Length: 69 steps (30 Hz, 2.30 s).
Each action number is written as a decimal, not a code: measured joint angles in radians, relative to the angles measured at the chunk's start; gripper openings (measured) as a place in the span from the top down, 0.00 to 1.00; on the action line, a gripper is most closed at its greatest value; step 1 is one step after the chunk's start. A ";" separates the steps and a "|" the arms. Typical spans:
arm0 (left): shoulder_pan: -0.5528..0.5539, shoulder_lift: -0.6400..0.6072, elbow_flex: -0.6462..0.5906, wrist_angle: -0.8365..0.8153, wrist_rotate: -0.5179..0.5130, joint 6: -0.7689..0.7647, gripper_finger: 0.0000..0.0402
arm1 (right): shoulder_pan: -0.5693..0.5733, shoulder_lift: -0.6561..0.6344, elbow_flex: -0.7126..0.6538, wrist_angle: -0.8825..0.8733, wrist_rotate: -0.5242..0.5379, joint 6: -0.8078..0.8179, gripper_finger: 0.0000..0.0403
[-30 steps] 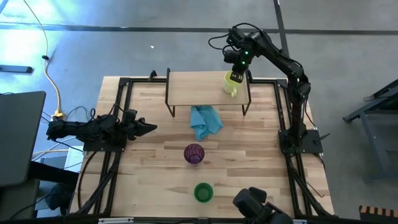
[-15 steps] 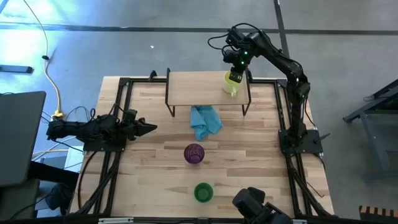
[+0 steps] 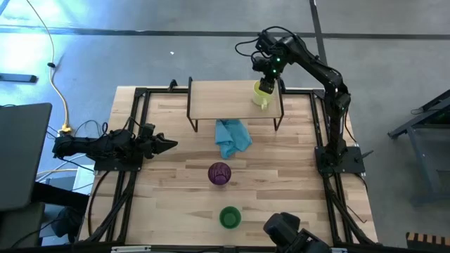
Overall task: Stack small to large cups/mugs on shelf
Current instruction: Put the green cup on the shelf
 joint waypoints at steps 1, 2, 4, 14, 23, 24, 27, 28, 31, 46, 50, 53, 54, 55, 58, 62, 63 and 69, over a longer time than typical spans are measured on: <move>0.000 0.000 0.000 0.000 0.000 0.000 0.79 | 0.000 0.000 0.000 -0.003 0.000 0.005 0.57; 0.000 0.000 0.000 0.000 0.000 0.000 0.79 | 0.000 0.000 0.000 -0.007 0.000 0.006 0.55; 0.000 0.000 0.000 0.000 0.000 0.000 0.79 | 0.000 -0.001 0.000 -0.023 0.000 0.006 0.53; 0.000 0.000 0.000 0.000 -0.001 0.000 0.79 | -0.002 -0.037 0.196 -0.066 0.000 0.011 0.50; 0.000 0.000 0.000 0.000 -0.006 0.000 0.79 | 0.021 -0.234 0.130 -0.066 -0.059 0.117 0.50; 0.000 0.000 0.000 0.001 -0.007 0.000 0.79 | 0.030 -0.259 0.129 -0.073 -0.089 0.121 0.50; 0.000 0.000 0.000 0.000 -0.005 0.000 0.79 | 0.080 -0.333 0.133 -0.070 -0.136 0.151 0.50; 0.000 0.000 0.000 0.000 -0.001 0.000 0.79 | 0.099 -0.352 0.133 -0.072 -0.145 0.164 0.50; 0.000 0.000 0.000 -0.001 0.013 0.000 0.79 | 0.160 -0.403 0.130 -0.070 -0.164 0.202 0.50; 0.000 0.000 0.000 -0.023 0.136 0.000 0.79 | 0.629 -0.584 0.090 -0.070 -0.128 0.622 0.50; 0.000 0.000 0.000 -0.015 0.184 -0.008 0.79 | 0.760 -0.611 -0.024 -0.045 -0.088 0.727 0.50; 0.000 0.000 0.000 -0.002 0.241 -0.016 0.79 | 0.850 -0.627 -0.150 0.038 -0.071 0.781 0.50; 0.000 0.000 0.000 0.002 0.261 -0.028 0.79 | 0.875 -0.632 -0.196 0.073 -0.069 0.796 0.50; 0.000 0.000 0.000 0.006 0.283 -0.039 0.79 | 0.900 -0.635 -0.240 0.111 -0.068 0.808 0.50; 0.000 0.000 0.000 0.021 0.361 -0.084 0.79 | 0.962 -0.640 -0.373 0.225 -0.068 0.847 0.50; -0.002 0.000 0.000 0.027 0.448 -0.151 0.79 | 1.029 -0.640 -0.540 0.356 -0.067 0.913 0.50; -0.007 0.000 0.000 0.030 0.461 -0.166 0.79 | 1.044 -0.640 -0.583 0.392 -0.066 0.933 0.50; -0.108 0.000 0.000 0.030 0.466 -0.232 0.79 | 1.125 -0.640 -0.804 0.555 -0.018 1.066 0.50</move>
